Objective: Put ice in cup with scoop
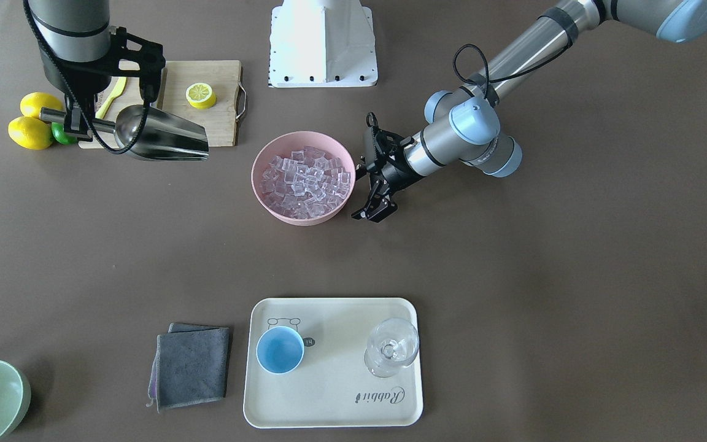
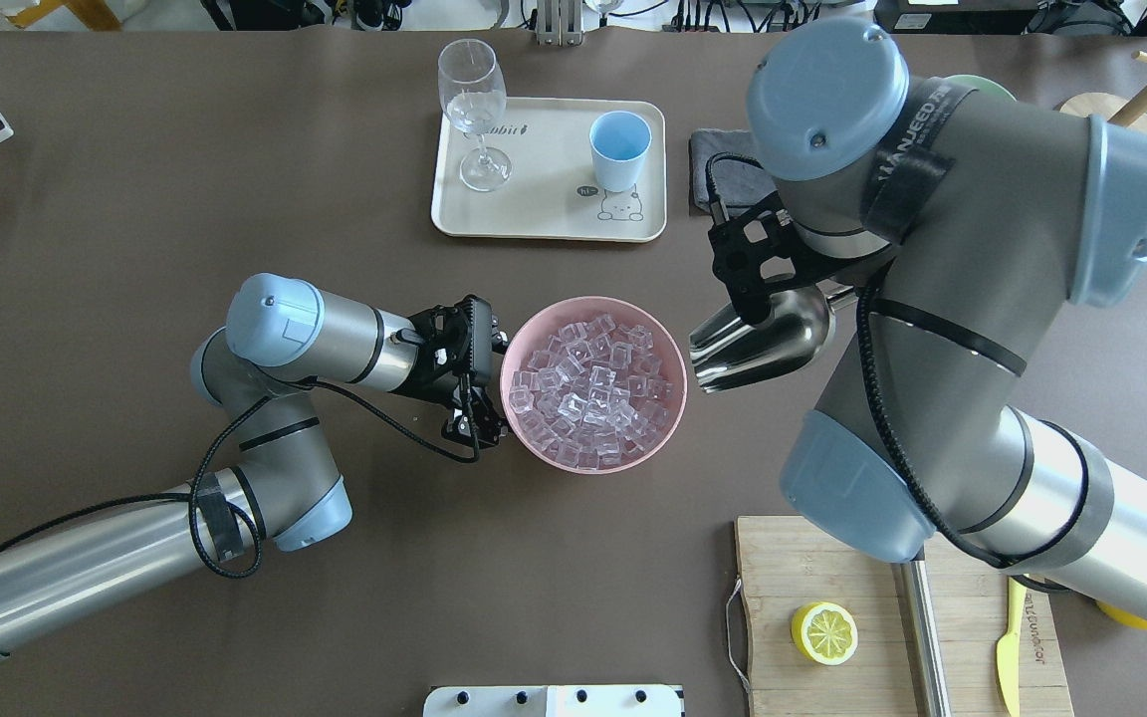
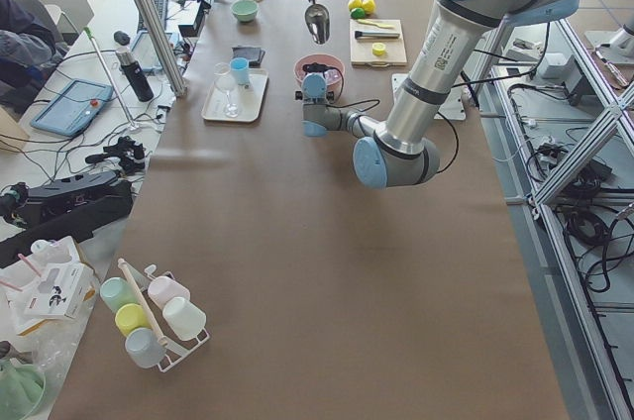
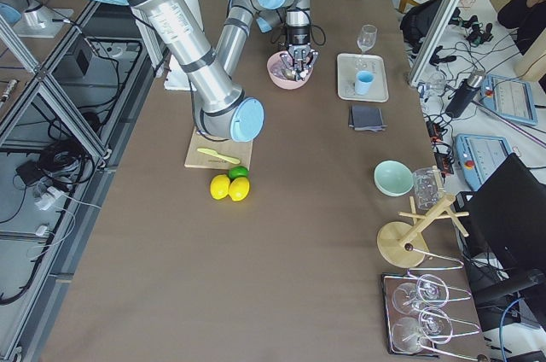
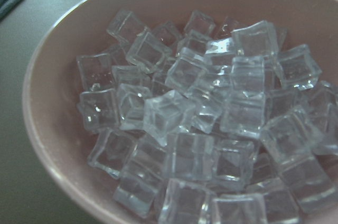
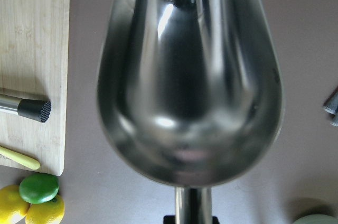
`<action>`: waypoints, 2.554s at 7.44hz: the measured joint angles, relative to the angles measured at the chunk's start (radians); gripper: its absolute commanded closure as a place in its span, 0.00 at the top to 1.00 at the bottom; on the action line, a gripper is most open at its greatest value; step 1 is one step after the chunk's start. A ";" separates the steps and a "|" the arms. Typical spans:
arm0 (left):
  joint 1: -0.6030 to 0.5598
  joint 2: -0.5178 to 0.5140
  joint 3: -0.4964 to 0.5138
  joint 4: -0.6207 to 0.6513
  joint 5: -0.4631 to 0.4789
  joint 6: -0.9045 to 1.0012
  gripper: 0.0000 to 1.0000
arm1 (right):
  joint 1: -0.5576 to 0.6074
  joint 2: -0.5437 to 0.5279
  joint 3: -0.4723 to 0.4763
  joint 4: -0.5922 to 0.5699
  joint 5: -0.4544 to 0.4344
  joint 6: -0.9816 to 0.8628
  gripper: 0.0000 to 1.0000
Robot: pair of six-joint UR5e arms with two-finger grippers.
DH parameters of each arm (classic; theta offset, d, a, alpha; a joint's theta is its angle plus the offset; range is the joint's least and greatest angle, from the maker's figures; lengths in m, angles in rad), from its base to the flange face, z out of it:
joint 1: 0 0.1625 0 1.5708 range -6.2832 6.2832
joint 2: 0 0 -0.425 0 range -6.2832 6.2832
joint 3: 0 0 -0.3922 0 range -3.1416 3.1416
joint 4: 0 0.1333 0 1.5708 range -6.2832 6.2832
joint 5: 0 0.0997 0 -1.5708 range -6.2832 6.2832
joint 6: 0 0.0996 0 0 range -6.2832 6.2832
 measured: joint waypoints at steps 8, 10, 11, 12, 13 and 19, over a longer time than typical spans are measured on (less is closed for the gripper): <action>0.010 -0.002 0.001 0.000 -0.001 0.001 0.98 | -0.136 0.075 -0.148 -0.004 -0.092 0.118 0.00; 0.010 -0.002 0.001 -0.002 -0.001 0.001 0.98 | -0.146 0.084 -0.171 -0.003 -0.094 0.143 0.00; 0.010 -0.002 0.001 -0.002 -0.001 0.001 0.98 | -0.147 0.093 -0.189 -0.003 -0.094 0.148 0.00; 0.010 -0.002 0.001 -0.003 -0.001 0.001 0.98 | -0.147 0.108 -0.215 -0.002 -0.095 0.158 0.00; 0.010 -0.001 0.001 -0.003 -0.001 0.001 0.98 | -0.148 0.125 -0.244 -0.001 -0.094 0.178 0.00; 0.010 0.000 -0.001 -0.004 -0.003 0.001 0.98 | -0.156 0.178 -0.356 0.020 -0.086 0.237 0.00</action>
